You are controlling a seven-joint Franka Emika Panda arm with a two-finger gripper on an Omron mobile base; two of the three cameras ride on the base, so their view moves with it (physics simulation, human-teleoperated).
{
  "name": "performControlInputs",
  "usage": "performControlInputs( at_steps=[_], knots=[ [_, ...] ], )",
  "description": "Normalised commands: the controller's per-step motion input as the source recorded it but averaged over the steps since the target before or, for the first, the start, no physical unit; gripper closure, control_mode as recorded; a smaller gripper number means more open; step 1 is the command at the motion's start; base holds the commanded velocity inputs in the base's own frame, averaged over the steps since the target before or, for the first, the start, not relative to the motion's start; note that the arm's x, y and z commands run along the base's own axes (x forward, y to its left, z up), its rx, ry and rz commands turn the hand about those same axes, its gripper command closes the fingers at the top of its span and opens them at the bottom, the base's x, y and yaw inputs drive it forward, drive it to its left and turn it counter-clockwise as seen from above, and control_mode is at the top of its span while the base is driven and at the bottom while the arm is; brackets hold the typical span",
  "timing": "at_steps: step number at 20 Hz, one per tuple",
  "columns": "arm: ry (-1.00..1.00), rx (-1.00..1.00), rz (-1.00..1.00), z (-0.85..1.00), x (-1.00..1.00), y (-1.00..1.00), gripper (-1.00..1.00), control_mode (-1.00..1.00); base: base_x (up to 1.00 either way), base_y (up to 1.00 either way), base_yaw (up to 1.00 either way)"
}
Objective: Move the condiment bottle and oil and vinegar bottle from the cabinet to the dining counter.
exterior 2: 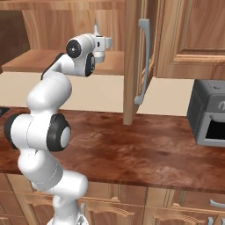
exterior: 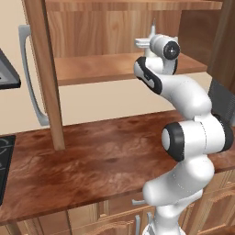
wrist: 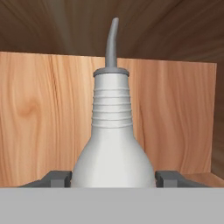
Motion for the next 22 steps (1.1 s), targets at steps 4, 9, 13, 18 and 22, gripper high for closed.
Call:
performControlInputs(
  at_steps=[4,9,13,18,22],
  knots=[
    [0.0,0.0,0.0,0.0,0.0,0.0,1.0,-1.0,0.0,0.0,0.0],
    [-0.02,0.0,0.0,-0.06,-0.01,0.0,1.0,-1.0,0.0,0.0,0.0],
    [-0.01,0.0,0.0,-0.12,-0.05,-0.01,1.0,-1.0,0.0,0.0,0.0],
    [-0.04,0.01,0.0,-0.09,-0.23,-0.03,1.0,-1.0,0.0,0.0,0.0],
    [-0.09,0.01,0.02,0.0,-0.56,0.0,1.0,-1.0,0.0,0.0,0.0]
  ],
)
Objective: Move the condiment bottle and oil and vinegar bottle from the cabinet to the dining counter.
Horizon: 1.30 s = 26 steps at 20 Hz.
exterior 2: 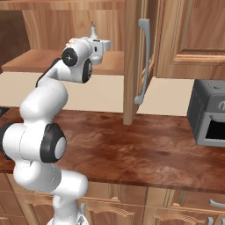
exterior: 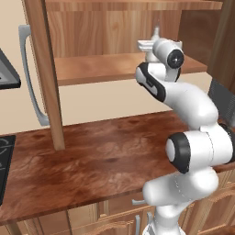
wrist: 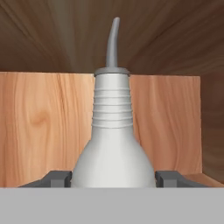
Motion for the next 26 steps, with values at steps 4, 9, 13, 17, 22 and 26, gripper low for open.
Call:
performControlInputs(
  at_steps=[4,9,13,17,22,26],
  knots=[
    [-0.09,0.0,0.04,0.06,-0.71,0.0,1.0,-1.0,0.0,0.0,0.0],
    [0.0,-0.02,0.02,0.17,-0.73,0.12,1.0,-1.0,0.0,0.0,0.0],
    [0.0,-0.04,0.04,0.25,-0.78,0.08,1.0,-1.0,0.0,0.0,0.0],
    [0.04,-0.07,0.11,0.07,-0.78,0.06,1.0,-1.0,0.0,0.0,0.0],
    [0.06,-0.09,0.18,0.0,-0.73,0.06,1.0,-1.0,0.0,0.0,0.0],
    [0.04,-0.05,0.23,0.0,-0.77,0.0,1.0,-1.0,0.0,0.0,0.0]
  ],
)
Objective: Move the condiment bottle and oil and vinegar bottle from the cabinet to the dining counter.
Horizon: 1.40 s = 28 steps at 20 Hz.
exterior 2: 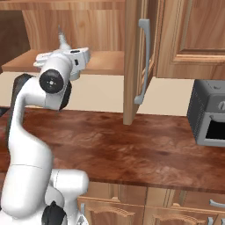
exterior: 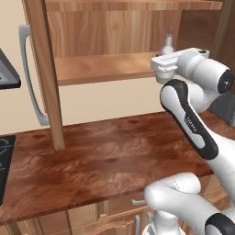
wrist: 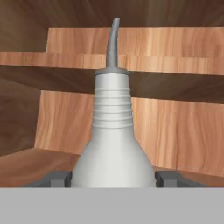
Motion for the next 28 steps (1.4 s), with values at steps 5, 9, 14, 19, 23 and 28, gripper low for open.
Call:
performControlInputs(
  at_steps=[5,9,14,19,23,28],
  knots=[
    [0.03,-0.03,0.25,-0.06,-0.81,0.0,1.0,-1.0,0.0,0.0,0.0],
    [0.0,-0.02,0.24,-0.2,-0.83,0.09,1.0,-1.0,0.0,0.0,0.0],
    [0.0,-0.01,0.18,-0.34,-0.71,0.27,1.0,-1.0,0.0,0.0,0.0],
    [0.0,-0.01,0.14,-0.3,-0.55,0.34,1.0,-1.0,0.0,0.0,0.0],
    [0.0,0.0,0.09,-0.23,-0.38,0.14,1.0,-1.0,0.0,0.0,0.0],
    [0.0,0.0,0.02,-0.11,-0.15,0.06,1.0,-1.0,0.0,0.0,0.0]
  ],
)
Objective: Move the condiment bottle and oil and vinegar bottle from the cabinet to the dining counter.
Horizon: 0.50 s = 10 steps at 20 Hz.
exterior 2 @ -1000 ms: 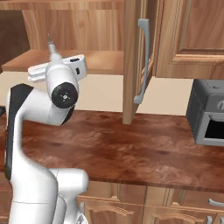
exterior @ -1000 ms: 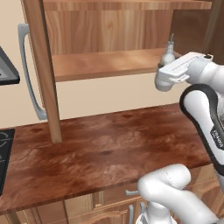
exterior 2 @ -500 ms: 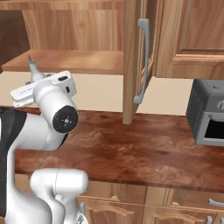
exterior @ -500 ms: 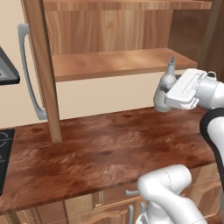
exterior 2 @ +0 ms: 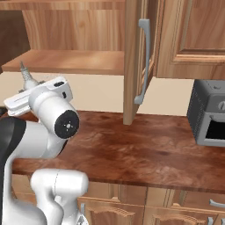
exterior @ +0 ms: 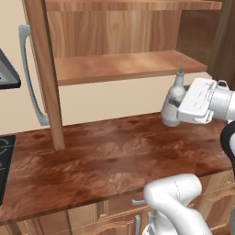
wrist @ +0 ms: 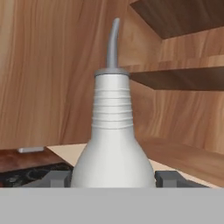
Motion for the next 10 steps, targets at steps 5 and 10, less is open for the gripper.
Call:
performControlInputs(
  at_steps=[5,10],
  knots=[
    [0.0,0.0,0.0,-0.24,-0.39,0.02,1.0,-1.0,0.0,0.0,0.0],
    [0.04,0.0,0.0,-0.23,-0.36,0.16,1.0,-1.0,0.0,0.0,0.0]
  ],
)
